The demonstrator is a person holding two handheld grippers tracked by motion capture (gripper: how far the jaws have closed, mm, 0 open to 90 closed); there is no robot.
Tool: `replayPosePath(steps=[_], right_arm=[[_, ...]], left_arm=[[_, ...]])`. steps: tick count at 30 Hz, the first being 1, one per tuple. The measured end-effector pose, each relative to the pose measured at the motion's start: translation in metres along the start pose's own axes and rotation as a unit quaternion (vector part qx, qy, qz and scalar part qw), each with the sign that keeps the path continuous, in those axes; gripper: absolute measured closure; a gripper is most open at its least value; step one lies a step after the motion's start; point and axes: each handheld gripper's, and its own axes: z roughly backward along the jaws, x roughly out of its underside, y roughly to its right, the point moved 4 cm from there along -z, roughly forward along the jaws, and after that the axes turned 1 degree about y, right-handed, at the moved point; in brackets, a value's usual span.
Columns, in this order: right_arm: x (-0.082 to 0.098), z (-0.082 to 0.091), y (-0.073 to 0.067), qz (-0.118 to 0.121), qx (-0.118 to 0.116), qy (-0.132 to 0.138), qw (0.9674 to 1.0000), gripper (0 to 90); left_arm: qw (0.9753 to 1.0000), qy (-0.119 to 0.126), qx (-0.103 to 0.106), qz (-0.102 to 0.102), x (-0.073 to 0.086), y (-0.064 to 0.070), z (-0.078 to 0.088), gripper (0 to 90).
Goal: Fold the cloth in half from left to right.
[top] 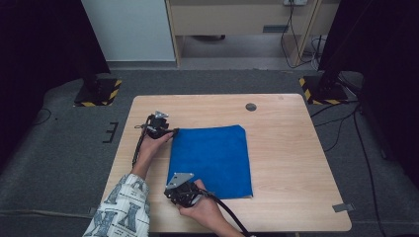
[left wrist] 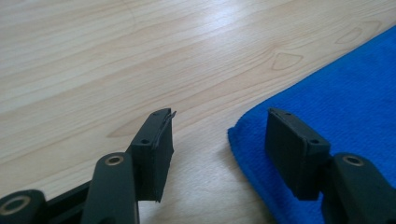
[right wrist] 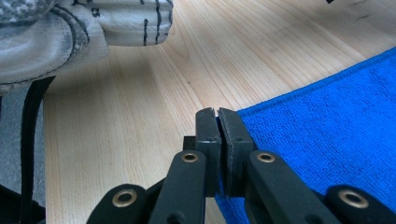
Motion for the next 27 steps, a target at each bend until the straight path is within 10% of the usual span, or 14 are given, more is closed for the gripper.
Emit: replayPosePath(steps=[10, 20, 27], right_arm=[[0.002, 0.000, 0.000, -0.001, -0.002, 0.001, 1.0000, 87.7], [0.001, 0.003, -0.001, -0.003, 0.002, 0.007, 1.0000, 87.7], [0.001, 0.007, 0.000, -0.006, 0.005, 0.010, 0.9999, 87.7]], left_arm=[[0.9993, -0.026, -0.017, -0.023, 0.006, 0.002, -0.008, 47.7], [0.9987, -0.021, 0.014, -0.045, 0.006, 0.014, -0.008, 86.1], [0.9994, 0.001, 0.033, -0.008, 0.000, 0.014, -0.001, 88.2]])
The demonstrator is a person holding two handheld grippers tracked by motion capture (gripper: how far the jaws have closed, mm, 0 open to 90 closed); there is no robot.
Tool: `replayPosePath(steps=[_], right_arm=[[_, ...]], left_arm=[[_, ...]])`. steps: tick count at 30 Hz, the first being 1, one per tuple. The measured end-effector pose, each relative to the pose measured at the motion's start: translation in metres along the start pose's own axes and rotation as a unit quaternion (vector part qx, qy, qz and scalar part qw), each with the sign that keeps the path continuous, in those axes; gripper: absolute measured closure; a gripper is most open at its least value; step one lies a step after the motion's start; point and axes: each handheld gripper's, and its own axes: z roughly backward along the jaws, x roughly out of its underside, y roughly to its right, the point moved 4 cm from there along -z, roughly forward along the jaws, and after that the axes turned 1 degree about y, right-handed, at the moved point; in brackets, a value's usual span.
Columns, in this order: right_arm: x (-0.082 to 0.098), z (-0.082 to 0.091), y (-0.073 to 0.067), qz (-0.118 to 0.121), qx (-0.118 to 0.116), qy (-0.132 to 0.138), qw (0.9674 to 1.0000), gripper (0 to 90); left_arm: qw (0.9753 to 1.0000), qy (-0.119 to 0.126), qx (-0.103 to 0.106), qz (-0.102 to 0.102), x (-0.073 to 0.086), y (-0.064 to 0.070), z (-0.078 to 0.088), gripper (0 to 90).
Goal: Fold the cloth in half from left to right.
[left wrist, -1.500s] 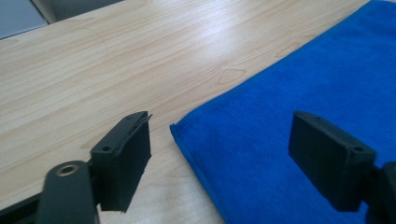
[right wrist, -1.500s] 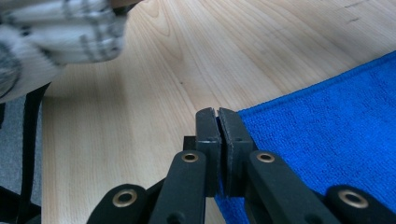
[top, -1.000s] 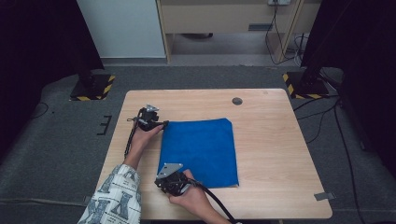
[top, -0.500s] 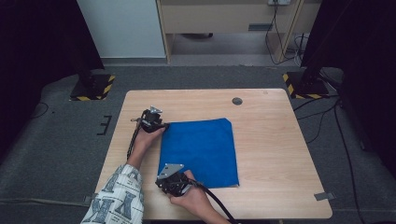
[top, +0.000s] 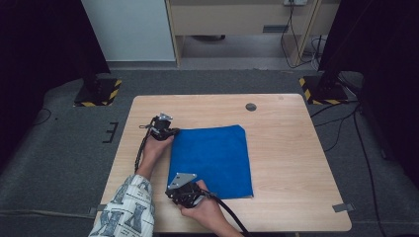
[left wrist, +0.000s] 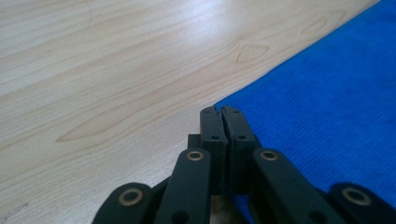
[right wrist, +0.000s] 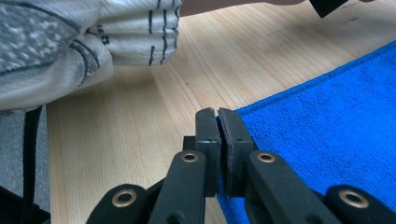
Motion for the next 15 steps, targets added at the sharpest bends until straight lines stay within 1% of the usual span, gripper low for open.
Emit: replayPosePath(steps=[3, 8, 11, 15], right_arm=[[-0.002, 0.002, 0.000, -0.002, 0.003, 0.004, 1.0000, 87.8], [-0.007, 0.005, -0.004, -0.003, 0.010, 0.014, 0.9998, 87.9], [-0.012, 0.008, -0.008, -0.002, 0.013, 0.020, 0.9997, 88.0], [-0.017, 0.010, -0.015, 0.010, 0.019, 0.022, 0.9995, 88.1]], left_arm=[[0.9999, 0.015, 0.000, -0.007, -0.007, 0.004, 0.007, 88.2], [0.9995, 0.026, -0.002, -0.017, -0.017, 0.009, 0.018, 88.3], [0.9996, 0.023, -0.006, -0.014, -0.018, 0.007, 0.022, 88.3], [0.9997, 0.018, -0.008, -0.010, -0.017, 0.003, 0.027, 88.5]])
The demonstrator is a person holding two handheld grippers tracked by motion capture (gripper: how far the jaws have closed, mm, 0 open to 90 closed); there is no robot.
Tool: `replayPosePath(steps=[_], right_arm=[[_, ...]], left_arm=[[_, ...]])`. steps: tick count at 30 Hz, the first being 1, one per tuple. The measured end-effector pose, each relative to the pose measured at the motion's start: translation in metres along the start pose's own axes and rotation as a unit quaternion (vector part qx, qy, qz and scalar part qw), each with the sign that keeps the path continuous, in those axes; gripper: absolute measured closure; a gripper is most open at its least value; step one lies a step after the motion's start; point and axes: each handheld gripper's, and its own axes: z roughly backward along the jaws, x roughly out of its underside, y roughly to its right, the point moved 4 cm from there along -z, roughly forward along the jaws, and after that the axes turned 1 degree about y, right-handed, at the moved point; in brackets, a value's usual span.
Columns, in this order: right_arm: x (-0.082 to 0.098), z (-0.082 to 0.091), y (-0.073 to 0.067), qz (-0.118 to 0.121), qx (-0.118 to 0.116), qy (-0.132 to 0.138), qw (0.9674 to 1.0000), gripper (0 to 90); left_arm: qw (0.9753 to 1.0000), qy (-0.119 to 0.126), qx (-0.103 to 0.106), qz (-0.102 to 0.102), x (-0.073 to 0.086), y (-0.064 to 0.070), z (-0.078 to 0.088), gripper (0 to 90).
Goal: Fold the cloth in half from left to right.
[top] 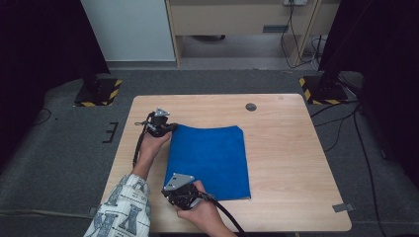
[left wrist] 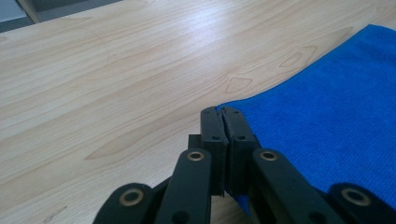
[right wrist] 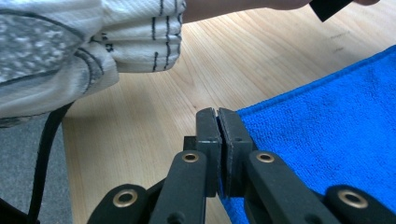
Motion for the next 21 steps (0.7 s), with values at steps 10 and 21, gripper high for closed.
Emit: replayPosePath(steps=[10, 21], right_arm=[[-0.011, 0.003, -0.009, 0.007, 0.001, 0.016, 0.9999, 88.7], [-0.030, -0.006, -0.026, 0.016, -0.010, 0.028, 0.9994, 88.8]], left_arm=[[1.0000, -0.002, -0.005, 0.004, 0.001, -0.009, 0.015, 88.9], [0.9999, -0.003, -0.015, -0.002, 0.001, -0.021, 0.040, 88.9]])
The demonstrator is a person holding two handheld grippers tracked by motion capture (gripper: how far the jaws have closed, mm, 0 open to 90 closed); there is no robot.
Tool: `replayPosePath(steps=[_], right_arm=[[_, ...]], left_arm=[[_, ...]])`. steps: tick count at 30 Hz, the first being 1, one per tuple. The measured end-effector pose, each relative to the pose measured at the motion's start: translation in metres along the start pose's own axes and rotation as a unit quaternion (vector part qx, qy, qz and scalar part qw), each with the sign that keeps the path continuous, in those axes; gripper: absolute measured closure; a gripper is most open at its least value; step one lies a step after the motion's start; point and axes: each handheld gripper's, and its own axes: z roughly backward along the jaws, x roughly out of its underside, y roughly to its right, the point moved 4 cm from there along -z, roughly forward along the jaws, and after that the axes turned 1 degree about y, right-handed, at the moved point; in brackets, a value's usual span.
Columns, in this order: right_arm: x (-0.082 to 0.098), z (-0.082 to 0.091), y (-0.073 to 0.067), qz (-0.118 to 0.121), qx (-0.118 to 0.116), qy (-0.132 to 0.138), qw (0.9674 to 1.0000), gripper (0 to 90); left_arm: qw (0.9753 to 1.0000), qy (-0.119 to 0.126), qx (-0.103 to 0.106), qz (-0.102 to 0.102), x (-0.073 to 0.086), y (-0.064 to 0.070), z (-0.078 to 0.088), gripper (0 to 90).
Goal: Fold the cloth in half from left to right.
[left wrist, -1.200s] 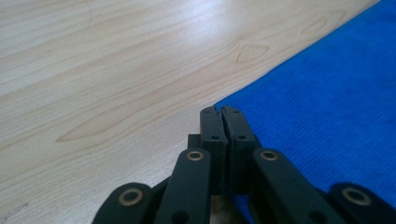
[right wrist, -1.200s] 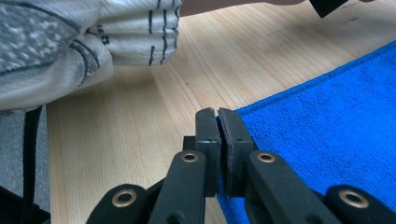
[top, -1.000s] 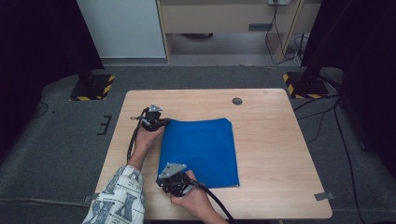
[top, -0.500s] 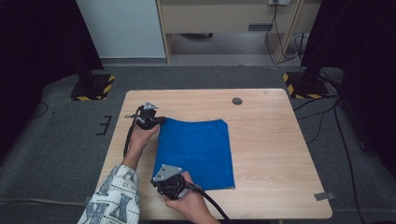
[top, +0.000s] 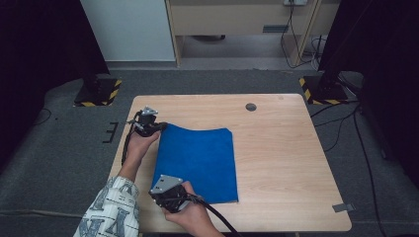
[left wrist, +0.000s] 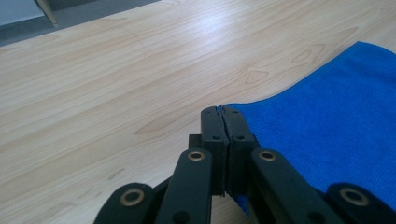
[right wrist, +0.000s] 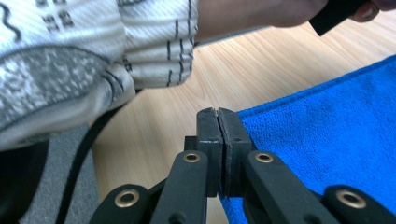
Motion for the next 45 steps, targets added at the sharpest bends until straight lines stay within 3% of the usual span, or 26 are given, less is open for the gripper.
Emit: replayPosePath(steps=[5, 9, 15, 22, 25, 33, 45], right_arm=[[-0.014, -0.006, -0.010, 0.001, -0.012, 0.014, 0.9998, 88.7], [-0.016, -0.004, -0.008, 0.001, -0.009, 0.017, 0.9998, 88.7], [-0.002, 0.010, 0.006, -0.011, 0.004, 0.012, 0.9999, 88.7], [0.019, 0.031, 0.023, -0.027, 0.016, 0.014, 0.9994, 88.8], [0.028, 0.038, 0.029, -0.028, 0.019, 0.010, 0.9994, 88.7], [0.042, 0.058, 0.039, -0.035, 0.033, 0.003, 0.9989, 88.8], [0.056, 0.077, 0.046, -0.035, 0.045, -0.009, 0.9984, 88.8]], left_arm=[[1.0000, 0.005, -0.004, 0.002, -0.002, -0.007, 0.017, 88.9], [0.9999, 0.011, -0.002, -0.005, -0.009, -0.003, 0.022, 88.9], [0.9999, -0.003, 0.001, -0.012, -0.018, 0.015, 0.002, 88.8], [0.9999, -0.012, 0.010, -0.003, -0.021, 0.035, -0.025, 88.8], [0.9997, -0.015, 0.015, -0.011, -0.025, 0.047, -0.034, 88.8], [0.9994, -0.012, 0.025, -0.019, -0.037, 0.071, -0.048, 88.7], [0.9990, -0.013, 0.040, -0.017, -0.041, 0.090, -0.064, 88.7]])
